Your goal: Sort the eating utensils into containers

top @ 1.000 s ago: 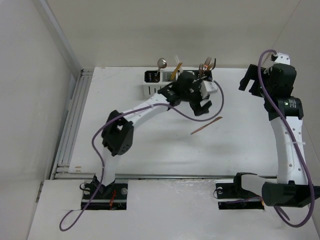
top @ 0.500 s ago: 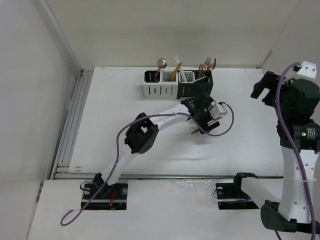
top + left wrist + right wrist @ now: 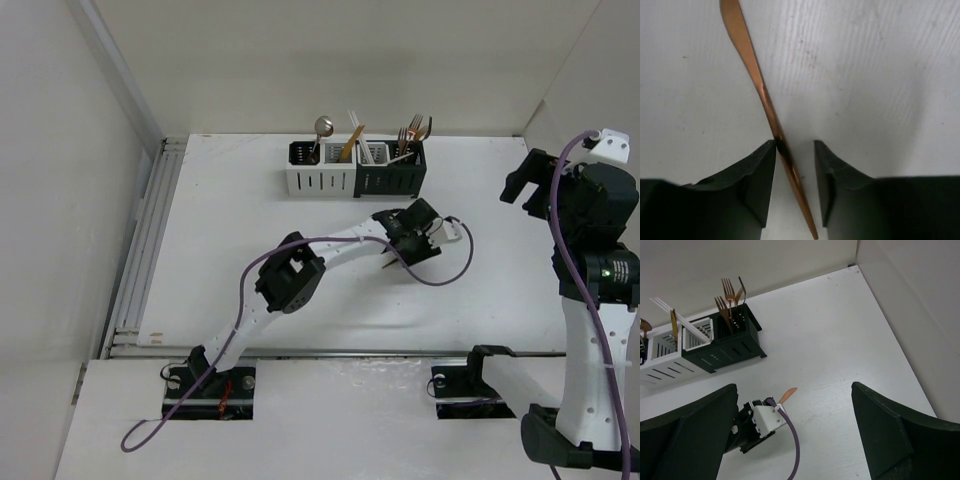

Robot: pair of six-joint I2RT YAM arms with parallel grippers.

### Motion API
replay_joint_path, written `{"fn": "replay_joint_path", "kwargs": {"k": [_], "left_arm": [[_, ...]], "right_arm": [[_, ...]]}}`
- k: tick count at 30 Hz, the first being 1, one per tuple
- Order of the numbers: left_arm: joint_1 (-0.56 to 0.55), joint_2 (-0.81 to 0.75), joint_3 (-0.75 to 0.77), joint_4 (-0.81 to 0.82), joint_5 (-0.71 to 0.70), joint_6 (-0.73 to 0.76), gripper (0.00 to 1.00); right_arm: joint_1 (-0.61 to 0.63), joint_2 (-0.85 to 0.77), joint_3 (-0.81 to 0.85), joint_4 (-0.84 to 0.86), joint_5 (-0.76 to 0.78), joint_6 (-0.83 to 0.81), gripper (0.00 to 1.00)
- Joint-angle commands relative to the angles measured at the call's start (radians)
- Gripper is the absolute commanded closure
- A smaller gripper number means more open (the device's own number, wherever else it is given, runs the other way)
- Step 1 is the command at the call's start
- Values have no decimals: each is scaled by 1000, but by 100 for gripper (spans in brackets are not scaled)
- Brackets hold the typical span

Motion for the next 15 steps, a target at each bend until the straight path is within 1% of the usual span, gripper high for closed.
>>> {"fn": "replay_joint_path", "kwargs": {"k": [1,3,5,8,9,11,12,13,15], "left_arm": [[-17,27,-59,-41,-43,26,70],[-17,27,-82,-41,-43,17,100],[-17,27,-82,-41,-27,-4,100],[6,9,-31,-58,20,-50,100],[21,-29,-22,-69,43,-69,100],[76,-94,-22,-38,120,-124,100],[94,-129,-37,-18,144,-124,100],[123,-211,-53,35,187,-124,100],[145,-296,-129,104,198,-112,100]], "right_arm": [[-8,-21,10,9,23,2,0],[-8,-21,10,9,32,2,0],[-8,-21,10,9,32,2,0],[-8,-12,19,9,32,2,0],[-8,-12,19,9,32,2,0],[-8,-12,19,9,32,2,0],[-8,-12,19,9,32,2,0],[-8,-12,19,18,32,2,0],[-8,-12,19,28,32,2,0]]}}
